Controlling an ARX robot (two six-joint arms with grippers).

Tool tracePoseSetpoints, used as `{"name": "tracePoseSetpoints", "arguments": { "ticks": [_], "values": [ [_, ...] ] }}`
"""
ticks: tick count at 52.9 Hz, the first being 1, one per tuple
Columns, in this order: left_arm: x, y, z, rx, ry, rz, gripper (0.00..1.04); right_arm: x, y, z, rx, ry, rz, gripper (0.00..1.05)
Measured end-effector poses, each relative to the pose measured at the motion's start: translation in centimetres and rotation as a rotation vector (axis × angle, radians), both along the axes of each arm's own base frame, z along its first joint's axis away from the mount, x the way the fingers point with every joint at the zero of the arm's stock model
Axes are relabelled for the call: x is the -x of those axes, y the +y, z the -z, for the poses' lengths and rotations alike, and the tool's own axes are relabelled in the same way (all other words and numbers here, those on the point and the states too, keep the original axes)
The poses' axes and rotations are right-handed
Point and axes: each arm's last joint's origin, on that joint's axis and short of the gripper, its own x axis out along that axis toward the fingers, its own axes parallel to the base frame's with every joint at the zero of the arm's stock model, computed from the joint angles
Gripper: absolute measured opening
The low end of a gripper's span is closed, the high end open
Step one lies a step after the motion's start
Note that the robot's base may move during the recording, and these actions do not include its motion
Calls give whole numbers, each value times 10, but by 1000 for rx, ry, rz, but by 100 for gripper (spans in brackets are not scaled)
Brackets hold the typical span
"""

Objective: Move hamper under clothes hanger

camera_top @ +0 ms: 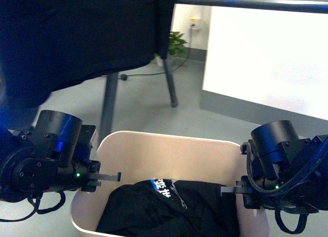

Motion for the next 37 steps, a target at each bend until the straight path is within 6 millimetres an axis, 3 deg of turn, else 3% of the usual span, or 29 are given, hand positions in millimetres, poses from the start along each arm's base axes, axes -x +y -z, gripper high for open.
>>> {"name": "tracePoseSetpoints", "arguments": {
  "ticks": [32, 37],
  "values": [
    [-1, 0, -1, 1, -4, 0, 4, 0, 0, 0, 0, 0, 1, 2],
    [1, -10, -1, 10, -2, 33, 4, 0, -9, 1, 13, 2, 31, 2]
  ]
}}
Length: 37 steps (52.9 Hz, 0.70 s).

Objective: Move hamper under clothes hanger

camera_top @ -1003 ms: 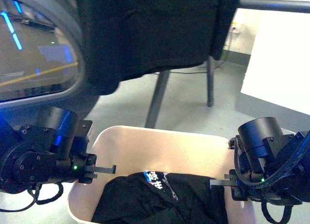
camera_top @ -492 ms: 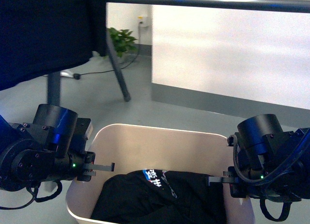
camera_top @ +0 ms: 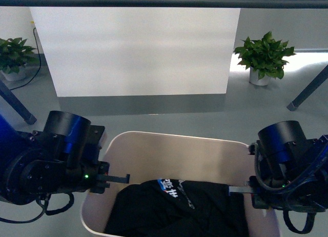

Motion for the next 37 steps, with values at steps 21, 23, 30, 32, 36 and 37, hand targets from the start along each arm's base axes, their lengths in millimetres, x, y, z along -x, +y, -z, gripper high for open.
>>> {"name": "tracePoseSetpoints", "arguments": {
  "ticks": [21, 23, 30, 32, 36, 37],
  "values": [
    [-1, 6, 0, -6, -1, -20, 4, 2, 6, 0, -7, 4, -21, 2],
    [0, 3, 0, 1, 1, -7, 4, 1, 2, 0, 1, 3, -7, 2],
    [-1, 11, 0, -16, 0, -42, 4, 1, 10, -1, -19, -1, -37, 2],
    [-2, 16, 0, -22, -2, -60, 4, 2, 15, -1, -29, 1, -56, 2],
    [-2, 19, 0, -24, -2, -68, 4, 2, 20, -1, -34, 3, -70, 2],
    [-2, 19, 0, -23, -2, -67, 4, 3, 20, -1, -32, 2, -69, 2]
  ]
}}
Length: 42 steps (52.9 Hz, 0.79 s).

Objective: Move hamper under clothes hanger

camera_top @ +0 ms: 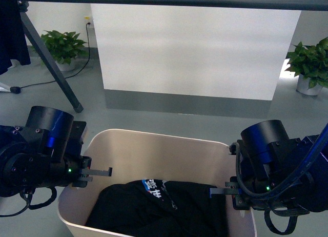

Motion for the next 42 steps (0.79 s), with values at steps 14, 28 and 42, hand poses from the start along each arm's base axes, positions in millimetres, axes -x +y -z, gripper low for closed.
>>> {"name": "tracePoseSetpoints", "arguments": {
  "ticks": [14, 28, 42],
  "values": [
    [2, -13, 0, 18, 3, 49, 4, -3, -14, 0, 27, -5, 53, 2],
    [-3, -5, -3, 109, -151, 91, 4, -2, -11, 4, -67, -137, 45, 2],
    [-20, -4, 10, 100, -45, 61, 4, -27, -11, 5, -70, -132, 40, 2]
  ]
}}
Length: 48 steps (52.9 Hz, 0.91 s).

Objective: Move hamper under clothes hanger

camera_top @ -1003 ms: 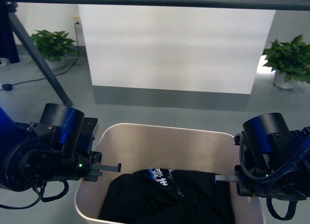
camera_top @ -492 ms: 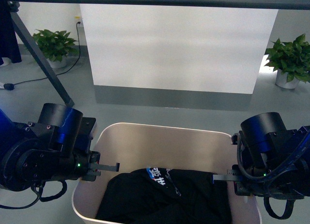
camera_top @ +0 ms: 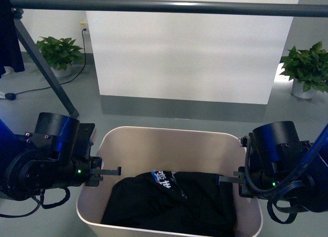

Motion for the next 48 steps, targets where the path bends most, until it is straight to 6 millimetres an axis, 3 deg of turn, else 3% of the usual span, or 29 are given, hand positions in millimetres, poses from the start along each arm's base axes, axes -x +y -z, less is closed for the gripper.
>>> {"name": "tracePoseSetpoints", "arguments": {
  "ticks": [17, 34, 42, 48],
  "values": [
    [-10, -2, 29, -31, 66, -15, 4, -14, 3, 22, 32, 95, -20, 2],
    [-13, -6, 39, -35, 84, -4, 5, -15, 4, 37, 48, 118, -16, 2],
    [-13, -9, 38, -25, 100, 23, 26, -15, 4, 39, 54, 105, -12, 16],
    [-13, -12, 38, -26, 95, 34, 44, -16, 5, 37, 56, 94, -19, 34]
  ]
}}
